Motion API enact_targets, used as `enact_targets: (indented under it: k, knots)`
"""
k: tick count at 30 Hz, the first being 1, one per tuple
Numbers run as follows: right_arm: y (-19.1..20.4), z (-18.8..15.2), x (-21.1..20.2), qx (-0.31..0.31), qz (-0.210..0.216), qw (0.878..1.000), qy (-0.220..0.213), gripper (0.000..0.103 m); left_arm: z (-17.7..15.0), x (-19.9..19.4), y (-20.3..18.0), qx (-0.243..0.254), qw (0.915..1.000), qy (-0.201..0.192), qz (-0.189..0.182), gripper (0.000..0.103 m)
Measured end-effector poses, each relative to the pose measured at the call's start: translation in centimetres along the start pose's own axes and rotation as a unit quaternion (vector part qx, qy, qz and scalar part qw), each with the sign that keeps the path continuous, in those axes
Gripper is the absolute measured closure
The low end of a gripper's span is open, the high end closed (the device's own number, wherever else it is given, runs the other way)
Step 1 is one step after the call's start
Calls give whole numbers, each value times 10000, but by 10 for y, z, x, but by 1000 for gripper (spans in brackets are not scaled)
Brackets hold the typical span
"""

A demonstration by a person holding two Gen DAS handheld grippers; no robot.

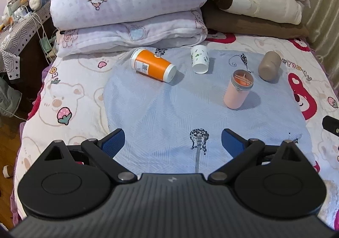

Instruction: Flip cup upright

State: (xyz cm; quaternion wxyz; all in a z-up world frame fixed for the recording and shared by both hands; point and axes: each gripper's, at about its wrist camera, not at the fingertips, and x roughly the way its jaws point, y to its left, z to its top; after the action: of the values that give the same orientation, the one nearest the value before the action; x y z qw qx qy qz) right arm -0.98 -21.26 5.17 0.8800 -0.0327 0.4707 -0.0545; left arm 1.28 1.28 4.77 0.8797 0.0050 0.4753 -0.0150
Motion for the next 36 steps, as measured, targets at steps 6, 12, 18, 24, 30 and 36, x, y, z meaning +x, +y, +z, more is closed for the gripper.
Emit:
enact_targets:
  k: [6, 12, 18, 24, 30, 36]
  knots:
    - [-1, -2, 5, 36, -66, 9999, 69, 9, -1, 2, 4, -31, 10000, 17, 19, 4]
    - [1, -2, 5, -17, -136, 9999, 54, 9, 1, 4, 4, 56, 10000, -33, -17, 4]
    - [0, -3, 5, 11, -155, 9999, 41, 9, 1, 6, 4, 24, 10000, 17, 3, 4]
    - [-1, -3, 5, 13, -156, 9999, 39, 9, 1, 8, 4, 34, 10000, 65, 40, 4]
    - [-2, -3, 5, 33, -155, 9999, 36, 9, 1, 10, 3, 99, 9999, 94, 44, 4]
    - [-4, -4, 5, 36, -237, 9997, 39, 9, 0, 15, 2, 178, 9996, 166, 118, 4]
